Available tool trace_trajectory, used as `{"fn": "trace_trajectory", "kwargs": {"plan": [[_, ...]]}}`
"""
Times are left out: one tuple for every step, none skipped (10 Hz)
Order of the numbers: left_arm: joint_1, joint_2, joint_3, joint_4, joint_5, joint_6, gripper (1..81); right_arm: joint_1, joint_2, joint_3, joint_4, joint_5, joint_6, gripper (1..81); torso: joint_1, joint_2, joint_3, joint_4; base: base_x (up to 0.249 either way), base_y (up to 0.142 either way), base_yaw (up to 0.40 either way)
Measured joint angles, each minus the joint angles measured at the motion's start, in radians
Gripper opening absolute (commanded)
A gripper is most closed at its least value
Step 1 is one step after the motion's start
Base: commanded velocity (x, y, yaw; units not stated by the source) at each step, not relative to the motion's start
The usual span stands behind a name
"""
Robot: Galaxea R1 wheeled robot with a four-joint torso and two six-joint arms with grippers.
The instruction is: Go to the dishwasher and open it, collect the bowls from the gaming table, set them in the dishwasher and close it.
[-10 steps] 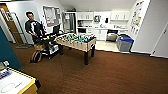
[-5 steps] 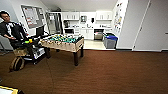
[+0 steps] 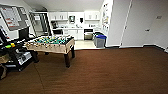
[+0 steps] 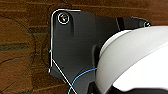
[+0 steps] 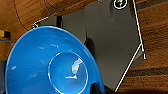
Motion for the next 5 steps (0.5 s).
{"fn": "trace_trajectory", "kwargs": {"plan": [[-0.002,-0.001,0.0,0.0,-0.001,0.001,1.0,0.0,0.0,0.0,0.0,-0.002,0.0,1.0,0.0,0.0,0.0,0.0,0.0,-0.076,0.0],[-0.006,-0.002,0.0,-0.002,-0.002,-0.001,1.0,0.001,0.0,0.0,0.0,-0.001,0.0,1.0,0.0,0.0,0.0,0.0,0.0,0.0,0.0],[-0.001,-0.001,0.0,-0.002,-0.001,0.0,1.0,0.008,0.0,0.0,0.0,-0.001,0.0,1.0,0.0,0.0,0.0,0.0,0.0,0.0,0.0],[0.001,-0.002,0.0,-0.002,-0.002,0.0,1.0,0.008,0.0,0.0,0.0,-0.001,0.0,1.0,0.0,0.0,0.0,0.0,0.0,0.0,0.0],[0.002,-0.002,0.001,-0.002,-0.002,0.0,1.0,0.008,0.0,0.0,0.0,-0.002,0.0,1.0,0.0,0.0,0.0,0.0,0.0,0.0,0.0]]}}
